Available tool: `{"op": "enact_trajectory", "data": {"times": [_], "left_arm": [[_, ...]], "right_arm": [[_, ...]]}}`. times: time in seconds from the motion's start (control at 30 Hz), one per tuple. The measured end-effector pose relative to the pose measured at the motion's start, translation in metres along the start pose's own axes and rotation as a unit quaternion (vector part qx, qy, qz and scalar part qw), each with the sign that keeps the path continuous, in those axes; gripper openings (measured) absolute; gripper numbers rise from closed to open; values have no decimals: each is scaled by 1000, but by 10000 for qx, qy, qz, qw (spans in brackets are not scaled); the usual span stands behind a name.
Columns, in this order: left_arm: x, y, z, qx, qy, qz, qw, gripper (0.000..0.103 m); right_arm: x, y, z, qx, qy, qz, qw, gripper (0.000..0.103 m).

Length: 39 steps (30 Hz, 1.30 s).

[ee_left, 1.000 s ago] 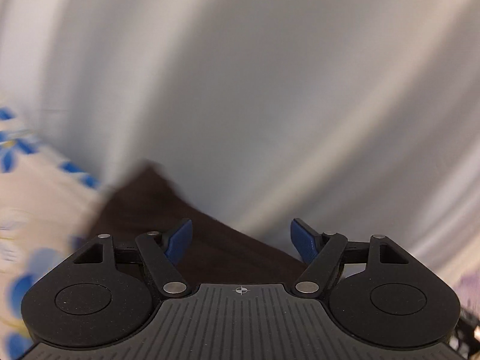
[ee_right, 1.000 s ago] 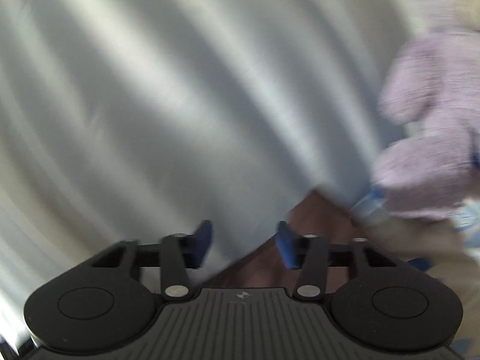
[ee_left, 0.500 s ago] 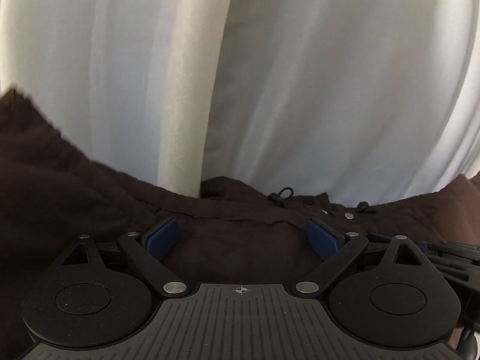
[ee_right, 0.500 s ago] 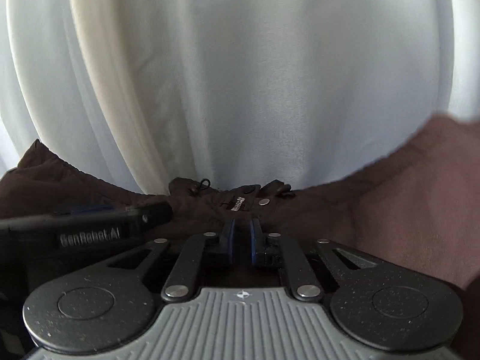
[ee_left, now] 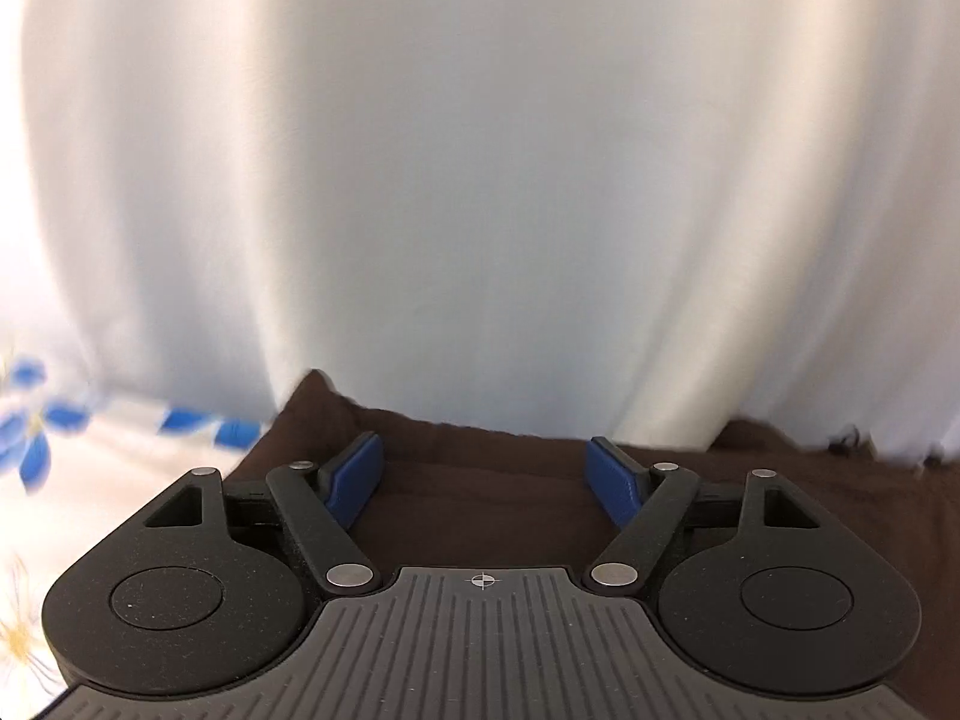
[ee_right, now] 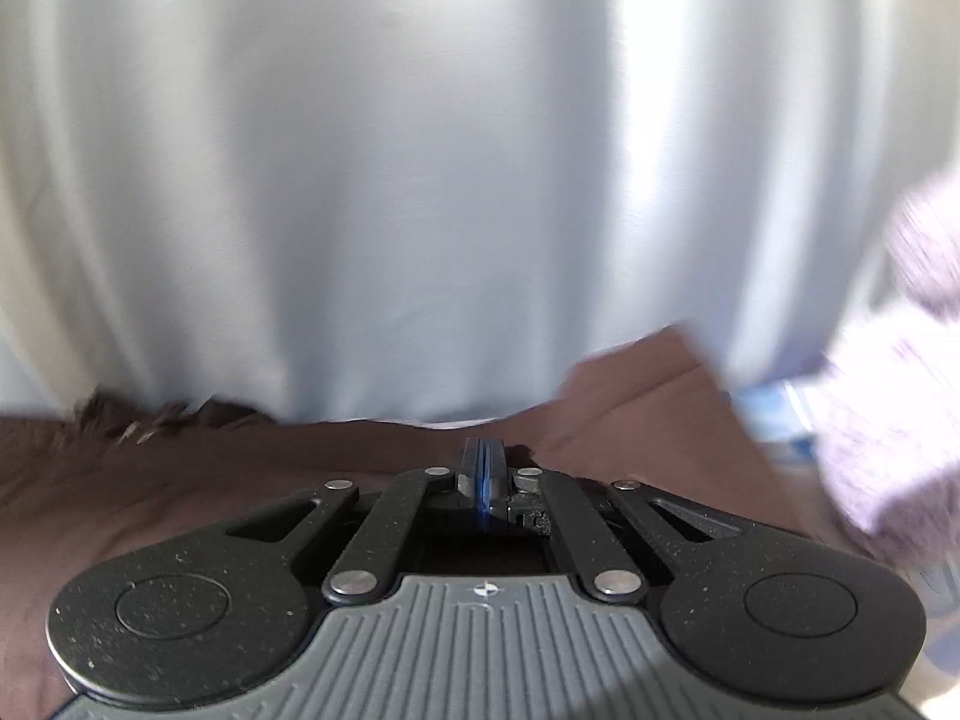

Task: Fold large clothes
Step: 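Lay the hem on the collar and open both grippers, then grasp the folded jacket edge with both grippers and lift it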

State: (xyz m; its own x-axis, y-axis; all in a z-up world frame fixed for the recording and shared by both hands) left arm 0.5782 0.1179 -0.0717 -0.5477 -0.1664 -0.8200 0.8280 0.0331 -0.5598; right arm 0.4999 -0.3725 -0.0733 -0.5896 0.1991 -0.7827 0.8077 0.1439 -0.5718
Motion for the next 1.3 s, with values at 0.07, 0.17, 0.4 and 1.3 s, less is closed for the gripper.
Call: {"op": "enact_trajectory", "data": {"times": [0.07, 0.17, 0.4, 1.3], "left_arm": [[3, 5, -13, 215, -414, -2, 9989, 80], [3, 7, -12, 209, -395, 9, 9990, 81], [4, -2, -21, 266, -459, 43, 9986, 81], [30, -12, 85, 924, 367, 62, 9950, 100]], "right_arm": [[5, 2, 19, -396, 562, 79, 9976, 0], [10, 3, 26, -550, 754, 111, 9956, 0], [13, -5, 43, -832, 1064, 175, 9907, 0], [33, 0, -46, -1869, 1288, -59, 9739, 0]]}}
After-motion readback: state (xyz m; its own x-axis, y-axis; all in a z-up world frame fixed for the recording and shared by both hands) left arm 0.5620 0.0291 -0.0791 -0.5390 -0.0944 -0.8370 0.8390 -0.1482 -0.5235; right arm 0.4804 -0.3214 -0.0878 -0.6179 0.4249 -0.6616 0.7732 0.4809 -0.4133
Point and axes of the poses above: each gripper's, at about its wrist camera, not at the fingertips, and y roughly the way its jaws point, z to its right, x to its underside, the point moved 1 cm from there along y, roughly the way its jaws point, and after that the axes turned 2 degrees about -x, right-handed, at the moved point
